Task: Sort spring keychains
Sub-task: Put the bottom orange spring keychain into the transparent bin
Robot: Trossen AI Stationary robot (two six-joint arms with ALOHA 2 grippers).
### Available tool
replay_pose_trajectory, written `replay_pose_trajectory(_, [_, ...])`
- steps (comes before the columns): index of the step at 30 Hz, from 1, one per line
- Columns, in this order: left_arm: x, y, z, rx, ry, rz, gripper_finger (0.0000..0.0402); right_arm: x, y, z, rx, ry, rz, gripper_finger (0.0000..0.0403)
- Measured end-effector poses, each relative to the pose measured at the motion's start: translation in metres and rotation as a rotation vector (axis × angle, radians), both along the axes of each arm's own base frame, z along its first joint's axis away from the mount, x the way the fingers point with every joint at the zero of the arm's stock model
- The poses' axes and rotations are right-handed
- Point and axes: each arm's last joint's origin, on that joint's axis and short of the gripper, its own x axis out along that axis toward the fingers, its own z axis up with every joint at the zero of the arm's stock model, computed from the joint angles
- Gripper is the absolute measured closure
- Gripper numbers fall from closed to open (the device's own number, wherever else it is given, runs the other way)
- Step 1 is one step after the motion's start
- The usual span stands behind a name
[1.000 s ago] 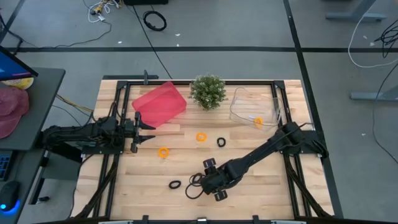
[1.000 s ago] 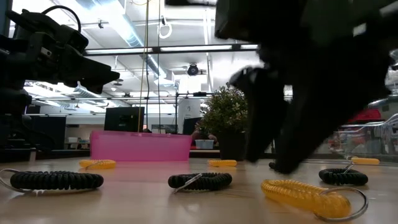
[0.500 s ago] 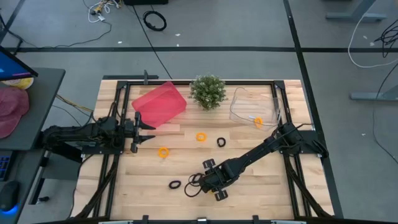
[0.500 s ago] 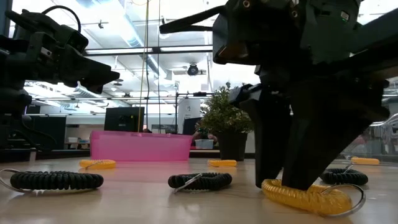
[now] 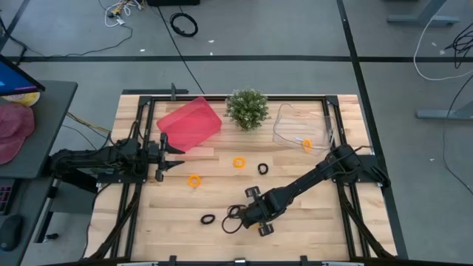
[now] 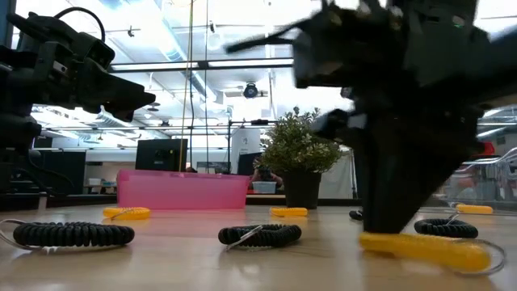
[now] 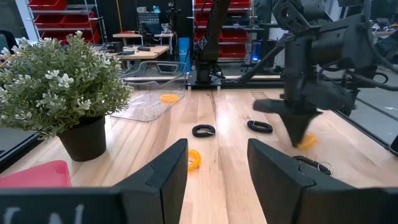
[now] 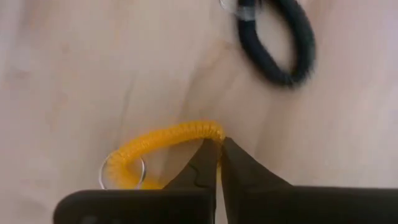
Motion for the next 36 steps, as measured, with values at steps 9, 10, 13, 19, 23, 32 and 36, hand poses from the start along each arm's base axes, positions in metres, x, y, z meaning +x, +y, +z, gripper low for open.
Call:
replay_pose_trajectory(9, [0.000,0.000,0.000,0.000,0.000,0.000,0.0230,-0.032,-0.018,0.058,-0.263,-0.066,-0.210,0.0402])
replay_pose_trajectory(10, [0.000,0.000,0.000,0.000,0.000,0.000,0.0230,-0.037,-0.022,0.067,-0.286,-0.075,-0.233,0.0402])
replay_pose_trajectory(13, [0.000,0.000,0.000,0.000,0.000,0.000,0.0230,-0.052,-0.033,0.094,-0.353,-0.107,-0.288,0.0403])
replay_pose_trajectory(19, [0.000,0.000,0.000,0.000,0.000,0.000,0.0230,-0.085,-0.061,0.140,-0.514,-0.193,-0.442,0.0403])
replay_pose_trajectory(23, [0.000,0.000,0.000,0.000,0.000,0.000,0.0230,-0.100,-0.080,0.159,-0.555,-0.271,-0.604,0.0403])
replay_pose_trajectory(32, [0.000,0.000,0.000,0.000,0.000,0.000,0.0230,-0.109,-0.106,0.168,-0.640,-0.402,-0.926,0.0403])
replay_pose_trajectory(36, [0.000,0.000,0.000,0.000,0.000,0.000,0.0230,-0.107,-0.116,0.170,-0.639,-0.446,-1.016,0.0403])
